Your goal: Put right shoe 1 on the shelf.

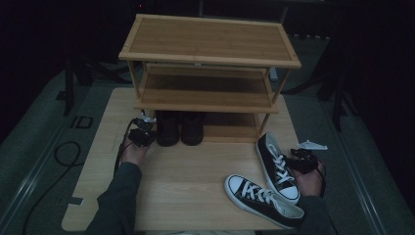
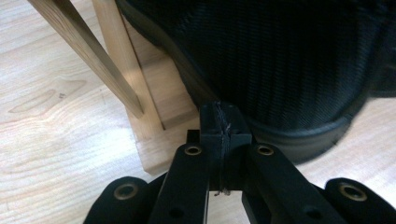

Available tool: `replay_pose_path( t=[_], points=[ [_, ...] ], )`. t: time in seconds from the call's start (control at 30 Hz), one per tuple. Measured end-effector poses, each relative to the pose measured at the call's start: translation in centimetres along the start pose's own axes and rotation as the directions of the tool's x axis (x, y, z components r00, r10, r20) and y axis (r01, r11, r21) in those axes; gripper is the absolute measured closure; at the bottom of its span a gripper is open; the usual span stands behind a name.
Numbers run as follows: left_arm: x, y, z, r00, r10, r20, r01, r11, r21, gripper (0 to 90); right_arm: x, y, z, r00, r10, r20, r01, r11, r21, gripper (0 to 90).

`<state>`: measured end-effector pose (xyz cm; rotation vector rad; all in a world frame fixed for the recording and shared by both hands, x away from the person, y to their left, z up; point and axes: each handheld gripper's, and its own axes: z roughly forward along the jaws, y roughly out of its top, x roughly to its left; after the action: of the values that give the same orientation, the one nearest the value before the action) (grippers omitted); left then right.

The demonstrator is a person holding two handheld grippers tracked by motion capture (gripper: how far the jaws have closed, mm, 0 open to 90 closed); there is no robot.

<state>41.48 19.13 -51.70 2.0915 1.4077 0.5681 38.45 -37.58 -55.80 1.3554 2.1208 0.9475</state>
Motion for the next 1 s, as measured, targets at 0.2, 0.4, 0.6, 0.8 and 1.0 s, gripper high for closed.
replay_pose_path(
  t=[0.2, 0.4, 0.6, 0.8, 1.0],
  points=[
    [0.3, 0.4, 0.6, 0.9997, 0.0, -0.023, 0.0, 1.0, 0.002, 89.7, 0.0, 0.0, 0.0, 1.0, 0.001, 0.0, -0.001, 1.0, 0.0, 39.7],
    [0.4, 0.5, 1.0, 0.9992, -0.015, -0.038, 0.014, 0.9998, -0.01, 89.9, 0.0, 0.0, 0.0, 1.0, 0.0, 0.0, 0.0, 1.0, 0.0, 39.7],
    [0.4, 0.4, 1.3, 0.9993, -0.008, -0.037, 0.007, 0.9994, -0.035, 89.7, 0.0, 0.0, 0.0, 1.0, 0.0, 0.0, 0.0, 1.0, 0.0, 39.7],
    [0.6, -0.4, 0.3, 0.9984, -0.037, -0.044, 0.034, 0.9971, -0.068, 83.4, 0.0, 0.0, 0.0, 1.0, 0.001, -0.001, -0.001, 1.0, 0.0, 39.7],
    [0.4, -2.0, -1.1, 0.9988, -0.048, -0.012, 0.046, 0.9945, -0.094, 79.1, 0.0, 0.0, 0.0, 1.0, 0.001, -0.001, -0.001, 1.0, 0.001, 39.7]
  ],
)
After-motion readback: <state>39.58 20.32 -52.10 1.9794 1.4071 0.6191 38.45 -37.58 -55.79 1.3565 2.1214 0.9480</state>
